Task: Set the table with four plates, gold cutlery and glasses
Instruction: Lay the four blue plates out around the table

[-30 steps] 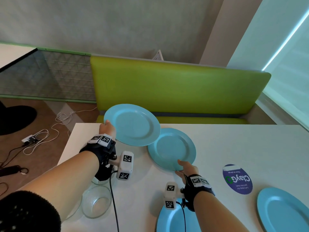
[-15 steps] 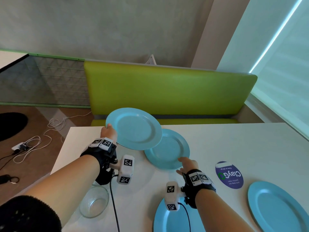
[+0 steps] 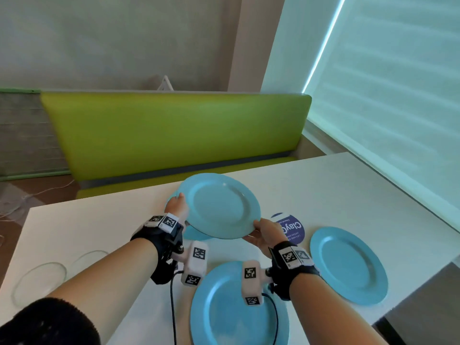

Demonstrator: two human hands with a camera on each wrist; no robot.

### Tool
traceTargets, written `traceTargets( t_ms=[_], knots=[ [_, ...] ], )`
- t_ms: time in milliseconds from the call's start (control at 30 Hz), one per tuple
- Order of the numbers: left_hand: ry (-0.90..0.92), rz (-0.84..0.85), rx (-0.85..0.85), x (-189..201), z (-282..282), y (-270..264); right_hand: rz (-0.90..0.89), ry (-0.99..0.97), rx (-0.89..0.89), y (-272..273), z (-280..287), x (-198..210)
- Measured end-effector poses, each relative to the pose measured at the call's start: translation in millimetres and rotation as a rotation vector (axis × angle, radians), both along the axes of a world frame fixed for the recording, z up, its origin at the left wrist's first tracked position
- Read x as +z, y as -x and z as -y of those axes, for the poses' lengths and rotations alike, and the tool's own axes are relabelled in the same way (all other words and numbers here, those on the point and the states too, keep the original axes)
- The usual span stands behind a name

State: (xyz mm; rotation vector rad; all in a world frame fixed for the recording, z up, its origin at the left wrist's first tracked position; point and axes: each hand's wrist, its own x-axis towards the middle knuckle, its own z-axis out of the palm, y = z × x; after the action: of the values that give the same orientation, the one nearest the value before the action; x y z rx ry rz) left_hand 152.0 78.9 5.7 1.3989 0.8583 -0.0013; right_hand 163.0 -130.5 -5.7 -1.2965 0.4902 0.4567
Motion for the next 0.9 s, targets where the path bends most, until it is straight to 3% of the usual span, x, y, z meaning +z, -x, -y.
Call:
traceTargets(
  t_ms=[267, 600, 767, 900],
  knots=[
    [0.309, 0.034, -0.057, 4.4, 80.3, -38.3, -0.008, 0.016, -0.253, -51.2, 79.0, -18.5],
    [0.106, -0.056, -0.053, -4.0, 81.1, -82.7, -0.052, 0.122, -0.278, -138.8, 187.6, -51.5],
    [0.107, -0.072, -0.001, -8.0, 76.4, -85.6, -0.066, 0.181, -0.214, -154.6, 205.3, -60.6],
    [0.105, -0.078, 0.018, -9.6, 75.7, -86.6, -0.103, 0.111, -0.371, -166.7, 199.4, -72.9]
  ],
)
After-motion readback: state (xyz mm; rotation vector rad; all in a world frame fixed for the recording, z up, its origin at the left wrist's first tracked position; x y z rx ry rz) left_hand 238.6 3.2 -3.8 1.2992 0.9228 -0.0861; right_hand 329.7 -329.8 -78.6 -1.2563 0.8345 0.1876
